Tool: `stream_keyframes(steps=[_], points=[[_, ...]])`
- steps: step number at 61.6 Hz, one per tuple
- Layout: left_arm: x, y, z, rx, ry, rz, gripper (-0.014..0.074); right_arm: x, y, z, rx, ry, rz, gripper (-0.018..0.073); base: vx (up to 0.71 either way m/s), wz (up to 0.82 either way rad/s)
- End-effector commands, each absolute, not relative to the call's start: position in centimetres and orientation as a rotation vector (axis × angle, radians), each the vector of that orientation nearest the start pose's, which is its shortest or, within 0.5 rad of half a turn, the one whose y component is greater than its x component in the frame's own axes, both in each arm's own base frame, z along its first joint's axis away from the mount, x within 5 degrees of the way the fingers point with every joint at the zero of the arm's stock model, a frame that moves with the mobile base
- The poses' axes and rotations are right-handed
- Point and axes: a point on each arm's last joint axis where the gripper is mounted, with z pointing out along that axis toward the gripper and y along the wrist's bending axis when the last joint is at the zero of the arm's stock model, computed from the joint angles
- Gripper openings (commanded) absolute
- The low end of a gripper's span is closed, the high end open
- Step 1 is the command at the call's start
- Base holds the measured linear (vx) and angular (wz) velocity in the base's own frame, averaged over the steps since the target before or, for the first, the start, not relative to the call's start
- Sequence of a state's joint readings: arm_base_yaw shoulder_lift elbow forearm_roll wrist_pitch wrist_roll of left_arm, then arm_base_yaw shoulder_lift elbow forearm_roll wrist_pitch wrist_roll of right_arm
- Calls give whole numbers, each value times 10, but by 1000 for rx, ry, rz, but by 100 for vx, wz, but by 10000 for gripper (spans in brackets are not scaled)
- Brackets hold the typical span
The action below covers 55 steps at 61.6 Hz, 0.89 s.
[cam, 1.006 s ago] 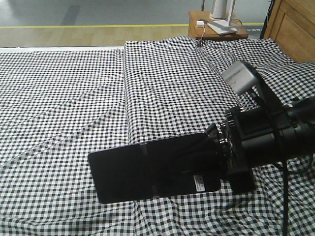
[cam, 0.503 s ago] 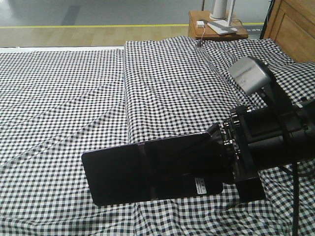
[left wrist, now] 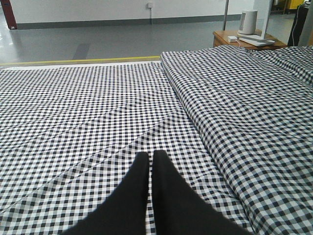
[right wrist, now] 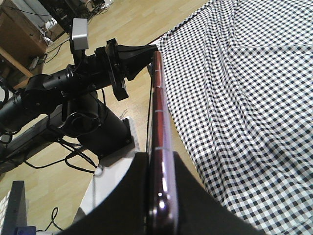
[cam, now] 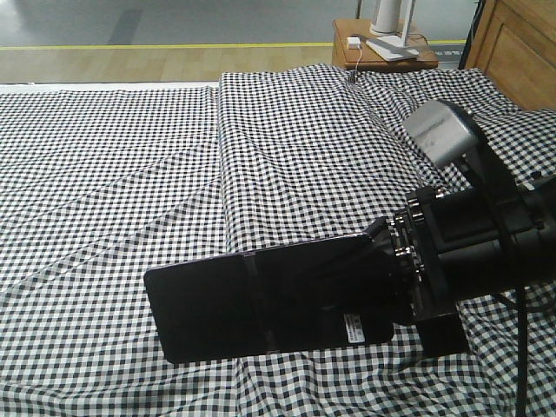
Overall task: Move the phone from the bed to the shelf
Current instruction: 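Hold the phone raised in the right gripper, then drive the base away from the bed holding the phone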
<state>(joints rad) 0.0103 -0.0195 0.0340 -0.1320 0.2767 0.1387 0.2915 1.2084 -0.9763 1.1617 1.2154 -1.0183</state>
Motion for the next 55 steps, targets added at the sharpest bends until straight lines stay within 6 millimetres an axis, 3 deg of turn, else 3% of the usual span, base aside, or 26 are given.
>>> stream_keyframes(steps=[1,55], points=[[55,-2,184,14,1695,-19,1,170,138,367,-1095,1891,1375,-1,0,0],[55,-2,184,14,1695,-19,1,170,138,367,-1095,1891,1375,-1,-3,11]])
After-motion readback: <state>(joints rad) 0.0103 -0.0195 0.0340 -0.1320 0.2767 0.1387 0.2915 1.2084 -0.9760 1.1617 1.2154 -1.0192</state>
